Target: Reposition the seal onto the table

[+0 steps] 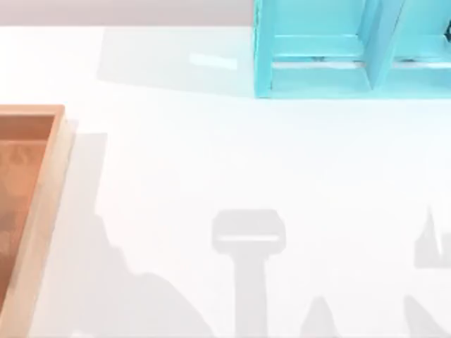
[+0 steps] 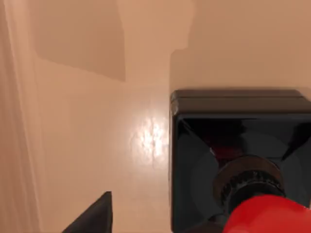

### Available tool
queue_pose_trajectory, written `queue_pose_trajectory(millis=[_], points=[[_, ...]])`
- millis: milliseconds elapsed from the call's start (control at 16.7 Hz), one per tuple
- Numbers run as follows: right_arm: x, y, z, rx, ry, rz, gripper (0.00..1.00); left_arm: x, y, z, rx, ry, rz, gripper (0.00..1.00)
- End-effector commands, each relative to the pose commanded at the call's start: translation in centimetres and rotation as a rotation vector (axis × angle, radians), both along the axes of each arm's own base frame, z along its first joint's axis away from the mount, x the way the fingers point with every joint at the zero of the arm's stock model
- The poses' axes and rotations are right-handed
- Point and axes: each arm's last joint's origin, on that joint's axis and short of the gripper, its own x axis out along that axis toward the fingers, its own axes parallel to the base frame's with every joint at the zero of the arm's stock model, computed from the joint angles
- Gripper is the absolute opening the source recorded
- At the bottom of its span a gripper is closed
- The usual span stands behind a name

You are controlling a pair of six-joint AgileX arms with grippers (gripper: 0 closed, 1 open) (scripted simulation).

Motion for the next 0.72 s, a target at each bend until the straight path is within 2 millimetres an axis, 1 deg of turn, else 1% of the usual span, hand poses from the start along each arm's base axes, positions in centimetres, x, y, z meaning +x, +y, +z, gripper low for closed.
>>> queue_pose_trajectory(millis=[120, 360, 720], points=[[0.0, 0.0, 0.0, 0.0, 0.0, 0.0, 1.0, -0.24, -0.05, -1.16, -0.003, 0.008, 0.0, 1.0], [0.0, 0.0, 0.0, 0.0, 0.0, 0.0, 1.0, -0.26, -0.06, -1.28, -0.003, 0.009, 0.0, 1.0], [0.0, 0.0, 0.0, 0.0, 0.0, 0.0, 1.0, -0.26, -0.06, -1.28, -0.003, 0.009, 0.0, 0.55]])
